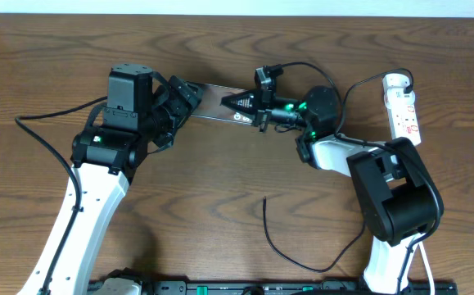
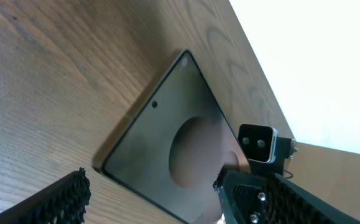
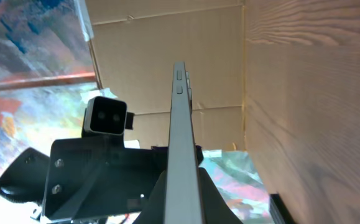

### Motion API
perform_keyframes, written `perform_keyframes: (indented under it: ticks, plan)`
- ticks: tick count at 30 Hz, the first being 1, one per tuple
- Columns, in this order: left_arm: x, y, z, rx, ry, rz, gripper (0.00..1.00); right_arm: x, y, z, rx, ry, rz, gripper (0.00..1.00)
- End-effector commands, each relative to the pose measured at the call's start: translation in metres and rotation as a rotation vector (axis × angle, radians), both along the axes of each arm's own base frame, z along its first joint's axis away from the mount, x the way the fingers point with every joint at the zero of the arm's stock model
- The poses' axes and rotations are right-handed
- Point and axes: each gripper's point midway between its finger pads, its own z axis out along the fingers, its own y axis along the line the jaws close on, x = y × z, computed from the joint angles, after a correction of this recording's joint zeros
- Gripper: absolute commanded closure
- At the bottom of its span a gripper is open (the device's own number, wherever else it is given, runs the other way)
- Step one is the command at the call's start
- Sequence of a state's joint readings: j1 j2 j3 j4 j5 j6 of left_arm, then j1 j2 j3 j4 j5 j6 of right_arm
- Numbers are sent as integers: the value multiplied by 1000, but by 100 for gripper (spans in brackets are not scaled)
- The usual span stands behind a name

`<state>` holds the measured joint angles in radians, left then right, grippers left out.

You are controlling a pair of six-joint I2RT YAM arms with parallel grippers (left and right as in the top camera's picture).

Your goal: Plug charger to phone and switch on socket

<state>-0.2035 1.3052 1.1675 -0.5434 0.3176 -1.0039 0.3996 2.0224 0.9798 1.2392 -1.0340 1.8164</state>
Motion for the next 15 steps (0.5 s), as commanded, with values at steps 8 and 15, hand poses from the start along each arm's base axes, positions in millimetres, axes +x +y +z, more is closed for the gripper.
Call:
perform_keyframes:
  ticks: [8, 15]
  plan:
    - [8, 2, 13, -58, -22, 60, 13, 14, 10, 24, 113, 156, -105, 99]
    - [16, 14, 16, -56, -39, 154, 13, 14, 20, 28, 144, 175, -138, 99]
